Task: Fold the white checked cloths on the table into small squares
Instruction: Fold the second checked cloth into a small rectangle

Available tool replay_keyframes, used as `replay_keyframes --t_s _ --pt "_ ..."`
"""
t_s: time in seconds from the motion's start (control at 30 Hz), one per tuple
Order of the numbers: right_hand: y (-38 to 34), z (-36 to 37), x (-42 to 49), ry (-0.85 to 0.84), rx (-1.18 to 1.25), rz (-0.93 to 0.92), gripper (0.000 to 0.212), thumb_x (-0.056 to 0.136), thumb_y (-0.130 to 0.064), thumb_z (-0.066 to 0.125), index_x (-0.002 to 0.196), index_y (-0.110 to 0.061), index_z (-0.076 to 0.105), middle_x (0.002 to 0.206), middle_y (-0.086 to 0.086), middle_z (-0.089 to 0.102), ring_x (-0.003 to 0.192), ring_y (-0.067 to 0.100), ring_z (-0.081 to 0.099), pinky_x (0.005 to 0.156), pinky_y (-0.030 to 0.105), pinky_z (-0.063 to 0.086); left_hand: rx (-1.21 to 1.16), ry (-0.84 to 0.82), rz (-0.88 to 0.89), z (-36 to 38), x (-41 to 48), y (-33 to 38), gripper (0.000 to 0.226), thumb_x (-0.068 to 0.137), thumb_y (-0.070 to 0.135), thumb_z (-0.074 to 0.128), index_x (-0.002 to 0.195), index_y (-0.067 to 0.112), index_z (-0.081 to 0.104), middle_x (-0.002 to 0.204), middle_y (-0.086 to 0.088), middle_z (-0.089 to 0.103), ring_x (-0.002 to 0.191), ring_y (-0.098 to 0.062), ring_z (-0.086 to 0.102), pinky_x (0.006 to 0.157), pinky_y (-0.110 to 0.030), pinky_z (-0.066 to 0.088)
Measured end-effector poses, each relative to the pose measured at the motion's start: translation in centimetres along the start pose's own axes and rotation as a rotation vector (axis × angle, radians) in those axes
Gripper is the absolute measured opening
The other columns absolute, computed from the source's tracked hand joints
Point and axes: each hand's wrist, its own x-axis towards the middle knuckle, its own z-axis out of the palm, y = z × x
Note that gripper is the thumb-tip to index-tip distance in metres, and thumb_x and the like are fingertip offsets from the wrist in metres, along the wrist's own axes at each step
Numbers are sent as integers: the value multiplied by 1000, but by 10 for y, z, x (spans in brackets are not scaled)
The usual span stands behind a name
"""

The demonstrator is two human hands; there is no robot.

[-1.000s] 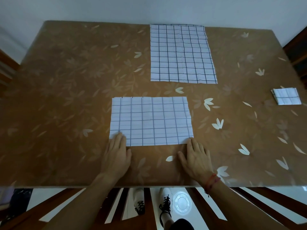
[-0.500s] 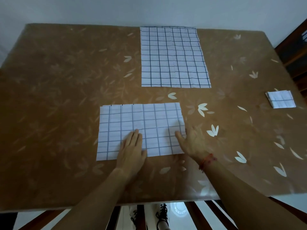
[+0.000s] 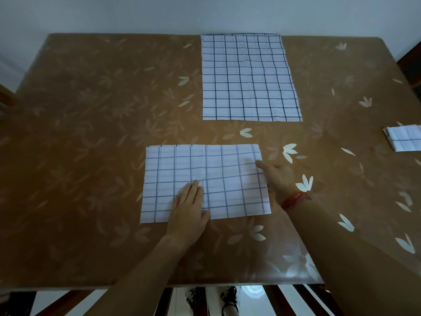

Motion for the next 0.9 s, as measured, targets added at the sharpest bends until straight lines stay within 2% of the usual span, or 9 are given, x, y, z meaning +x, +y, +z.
replay_keyframes --t_s 0.07,0.13,0.23,0.33,0.47,0.6,0.73,0.83,0.9 --pt "2 -2 -1 -15 29 52 21 80 -27 76 78 -8 67 77 4 67 66 19 64 49 26 47 -10 -7 10 0 0 -2 67 96 38 43 152 15 14 161 -1 3 147 -15 -5 120 -41 7" --pt "7 -4 -2 -40 17 74 18 81 -22 77 79 -9 64 76 4 65 63 17 62 44 23 44 -24 -13 27 -1 0 -4 68 96 36 45 152 14 15 161 -1 4 147 -15 -3 119 -43 12" --pt "16 -5 -8 -17 56 71 19 82 -23 75 86 -7 66 81 6 67 70 20 65 53 26 49 -65 14 59 -2 -1 -6 69 94 36 48 151 12 18 160 -2 7 147 -15 -2 120 -42 11" --pt "26 -6 -20 104 109 63 18 84 -24 72 78 -9 64 79 4 65 74 20 63 61 29 50 -92 64 134 -2 -8 -2 72 89 39 54 149 10 26 159 -4 15 147 -15 5 119 -35 11" --pt "40 -5 -41 150 232 158 21 80 -23 72 83 -4 65 81 13 68 75 29 66 70 41 57 -128 73 178 1 -20 3 77 85 41 58 150 13 26 159 -1 16 146 -12 5 117 -31 15" --pt "52 -1 -73 -43 340 240 30 61 -23 77 77 0 65 62 12 61 58 29 59 54 34 48 -112 75 154 4 -30 7 75 84 33 58 148 6 28 157 -9 22 145 -22 15 116 -35 18" --pt "54 0 -103 -298 406 234 6 82 -4 63 85 -1 58 53 6 53 43 16 51 42 28 43 -117 90 96 4 -39 0 66 83 -2 49 146 4 30 155 -12 25 144 -24 19 116 -42 24" --pt "52 -3 -117 -517 444 147 15 81 1 61 92 9 55 75 21 58 65 37 62 54 37 56 -154 132 49 7 -44 -9 61 85 -9 49 143 6 39 152 -12 32 141 -27 26 114 -42 29" --pt "57 -6 -118 -494 403 126 21 69 9 64 87 4 55 81 28 55 77 46 61 63 44 58 -177 130 24 8 -47 -16 63 85 -8 50 144 10 39 153 -10 31 142 -25 23 114 -41 29"
